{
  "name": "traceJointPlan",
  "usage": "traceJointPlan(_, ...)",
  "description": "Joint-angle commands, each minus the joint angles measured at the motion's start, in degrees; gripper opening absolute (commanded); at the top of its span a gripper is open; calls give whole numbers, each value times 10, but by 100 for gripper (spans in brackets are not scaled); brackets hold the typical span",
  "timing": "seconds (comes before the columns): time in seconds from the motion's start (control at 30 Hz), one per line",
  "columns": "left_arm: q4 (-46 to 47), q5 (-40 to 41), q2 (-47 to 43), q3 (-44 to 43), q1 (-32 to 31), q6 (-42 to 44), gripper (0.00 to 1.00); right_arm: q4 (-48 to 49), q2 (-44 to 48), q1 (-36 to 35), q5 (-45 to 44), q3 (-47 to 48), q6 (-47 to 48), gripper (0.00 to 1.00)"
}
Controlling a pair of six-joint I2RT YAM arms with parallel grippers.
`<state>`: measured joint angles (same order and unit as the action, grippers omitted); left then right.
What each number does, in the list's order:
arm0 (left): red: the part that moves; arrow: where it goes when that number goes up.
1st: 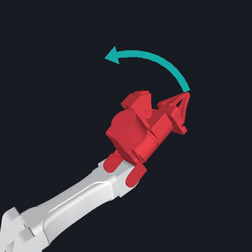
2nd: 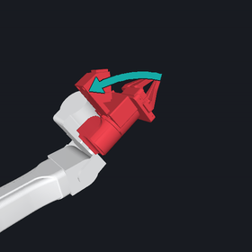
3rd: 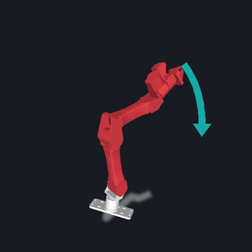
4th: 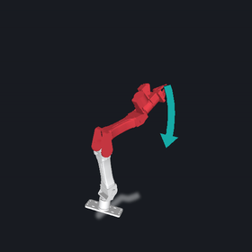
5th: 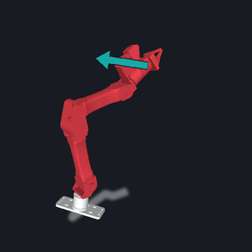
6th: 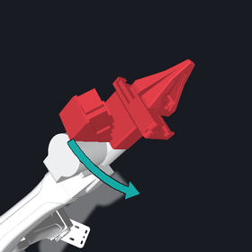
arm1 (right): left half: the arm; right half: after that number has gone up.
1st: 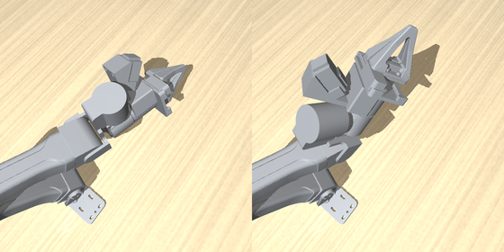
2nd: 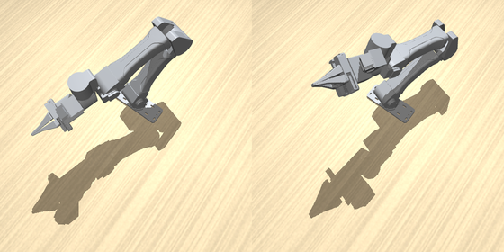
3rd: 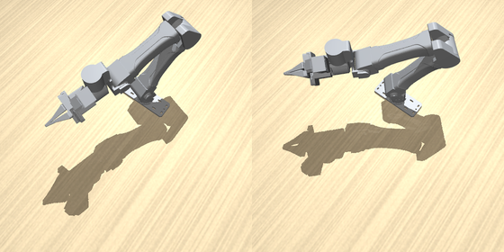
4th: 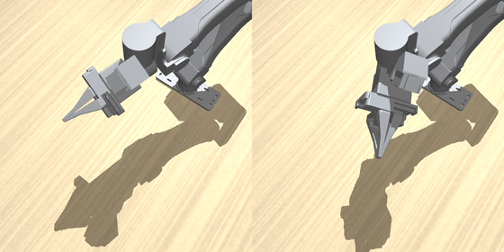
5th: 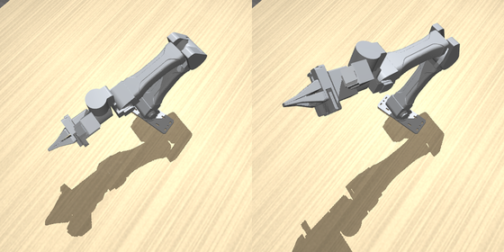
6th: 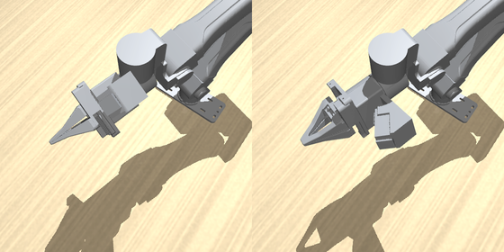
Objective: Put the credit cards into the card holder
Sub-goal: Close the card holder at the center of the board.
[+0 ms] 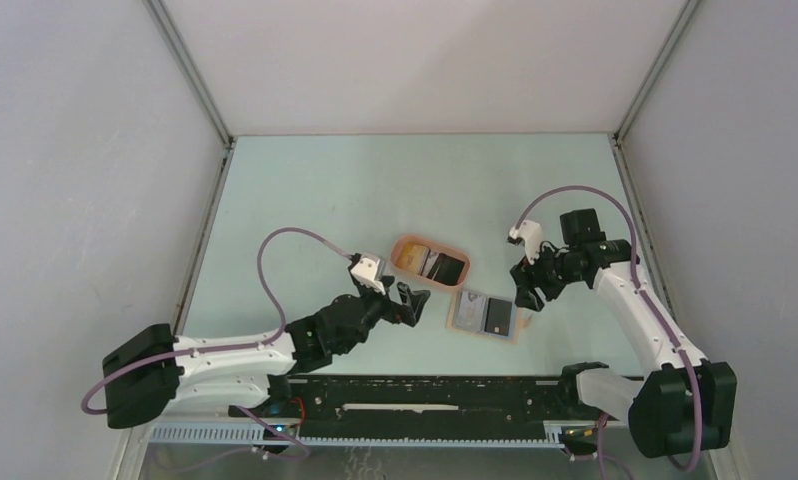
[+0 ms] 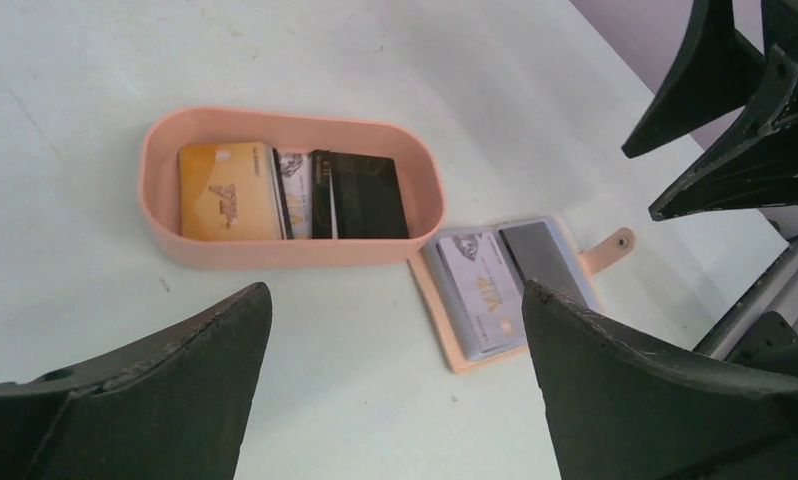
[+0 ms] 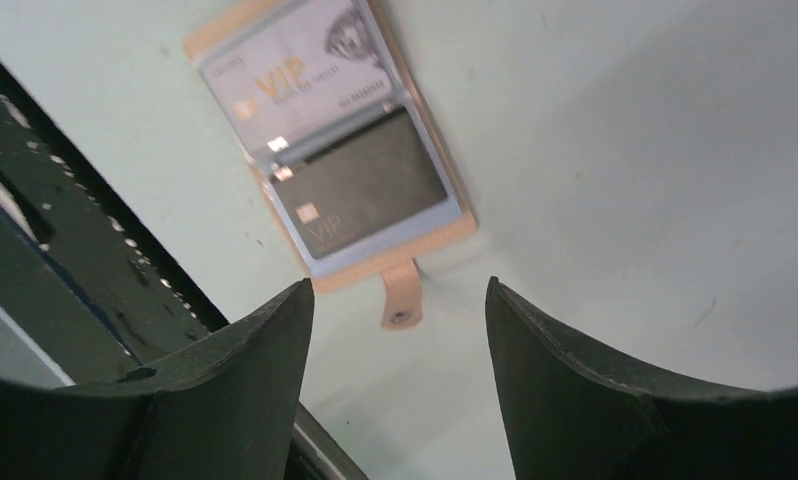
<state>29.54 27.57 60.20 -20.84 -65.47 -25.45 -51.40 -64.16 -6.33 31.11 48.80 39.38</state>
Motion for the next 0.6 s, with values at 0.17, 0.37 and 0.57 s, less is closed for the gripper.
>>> traceJointPlan(0.17,77,-53,1,60,10,-55,100,-9,-60,-8,-97,-24,-17,72)
traceJointPlan(0.37,126,-95,54,70,10,-83,95,-9,-97,-31,-116,-27,-22,71)
traceJointPlan(0.57,153,-103,78,74,10,-92,94,-4,-135,-44,-132,-28,-33,59)
